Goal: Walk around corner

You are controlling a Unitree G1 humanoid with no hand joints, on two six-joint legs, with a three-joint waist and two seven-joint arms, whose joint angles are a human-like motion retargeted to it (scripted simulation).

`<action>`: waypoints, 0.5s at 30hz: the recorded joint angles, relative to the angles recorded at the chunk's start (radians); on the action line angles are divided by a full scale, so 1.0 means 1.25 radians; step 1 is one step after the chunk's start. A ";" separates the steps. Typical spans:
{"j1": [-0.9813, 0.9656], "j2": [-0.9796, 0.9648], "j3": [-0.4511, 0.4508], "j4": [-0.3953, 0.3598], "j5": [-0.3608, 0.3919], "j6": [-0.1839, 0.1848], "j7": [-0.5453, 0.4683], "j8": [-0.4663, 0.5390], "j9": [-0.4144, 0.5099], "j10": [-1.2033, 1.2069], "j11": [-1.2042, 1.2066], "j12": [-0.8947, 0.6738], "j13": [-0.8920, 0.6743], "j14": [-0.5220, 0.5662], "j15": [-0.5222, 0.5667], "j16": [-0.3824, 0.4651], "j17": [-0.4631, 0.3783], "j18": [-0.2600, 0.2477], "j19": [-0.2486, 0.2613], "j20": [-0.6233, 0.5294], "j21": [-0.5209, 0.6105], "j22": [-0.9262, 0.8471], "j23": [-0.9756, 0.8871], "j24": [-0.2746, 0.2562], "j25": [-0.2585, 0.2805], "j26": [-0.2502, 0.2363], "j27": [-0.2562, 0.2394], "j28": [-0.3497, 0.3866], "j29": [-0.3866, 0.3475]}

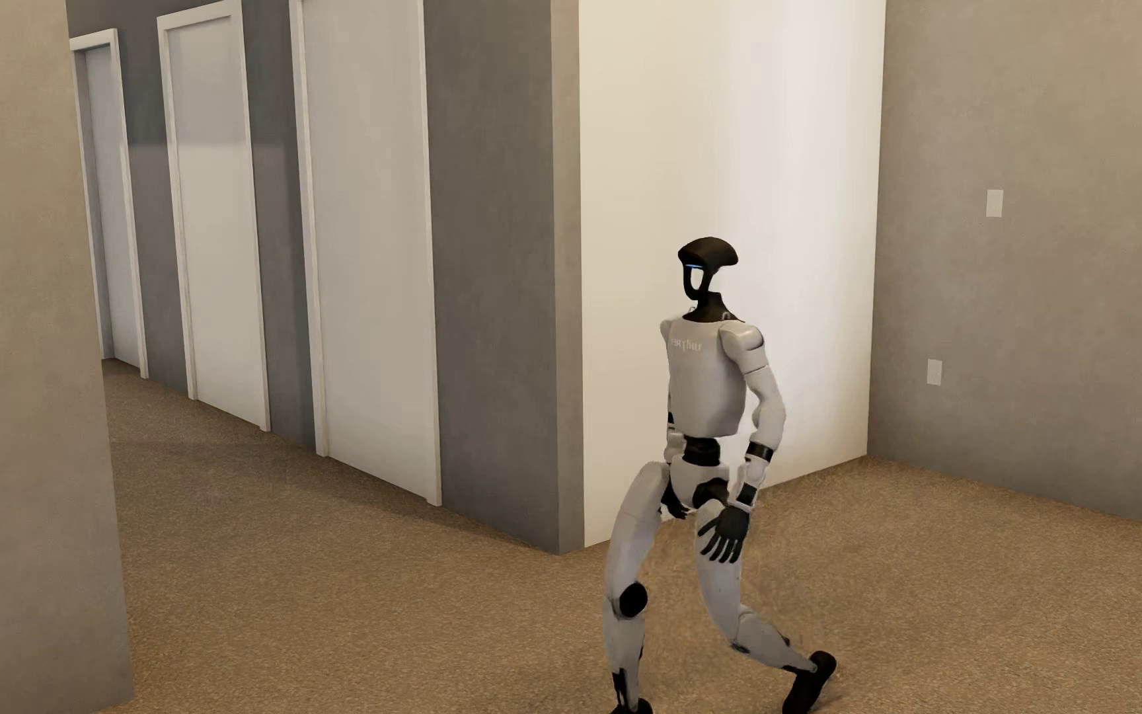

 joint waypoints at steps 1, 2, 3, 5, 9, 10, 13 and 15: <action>-0.045 0.017 0.015 0.034 0.033 0.016 0.000 0.000 0.017 0.184 0.057 0.019 0.004 0.149 0.091 -0.012 -0.004 0.000 0.000 -0.007 0.006 0.037 0.014 0.000 0.000 0.000 0.000 0.000 0.000; -0.137 0.045 0.031 0.057 0.059 0.021 0.000 0.000 0.026 0.365 0.084 0.033 -0.002 0.138 0.109 -0.016 -0.008 0.000 0.000 -0.013 -0.007 0.055 0.008 0.000 0.000 0.000 0.000 0.000 0.000; -0.221 0.110 0.032 0.070 0.071 0.020 0.000 0.000 0.052 0.451 0.073 0.039 -0.009 0.048 0.097 -0.018 -0.013 0.000 0.000 -0.030 -0.029 0.070 -0.013 0.000 0.000 0.000 0.000 0.000 0.000; -0.344 0.214 0.118 0.057 0.061 -0.024 0.000 0.000 0.058 0.301 0.045 0.051 -0.042 0.006 0.003 -0.013 -0.019 0.000 0.000 -0.069 -0.041 0.101 -0.060 0.000 0.000 0.000 0.000 0.000 0.000; -0.448 0.346 0.203 0.074 0.044 -0.090 0.000 0.000 0.024 -0.211 0.020 0.132 -0.103 0.440 -0.200 0.003 -0.040 0.000 0.000 -0.043 -0.138 0.101 -0.168 0.000 0.000 0.000 0.000 0.000 0.000; -0.461 0.385 0.219 0.095 0.043 -0.085 0.000 0.000 0.020 -0.185 0.034 0.152 -0.113 0.498 -0.256 0.002 -0.053 0.000 0.000 -0.049 -0.156 0.103 -0.190 0.000 0.000 0.000 0.000 0.000 0.000; -0.400 0.377 0.277 0.086 0.014 -0.118 0.000 0.000 0.036 -0.053 0.223 0.139 -0.132 0.191 -0.149 0.005 -0.027 0.000 0.000 -0.072 -0.207 0.137 -0.193 0.000 0.000 0.000 0.000 0.000 0.000; -0.334 0.290 0.250 0.113 -0.017 -0.147 0.000 0.000 0.053 -0.067 0.303 0.087 -0.158 0.114 0.065 0.033 0.001 0.000 0.000 -0.074 -0.135 0.157 -0.186 0.000 0.000 0.000 0.000 0.000 0.000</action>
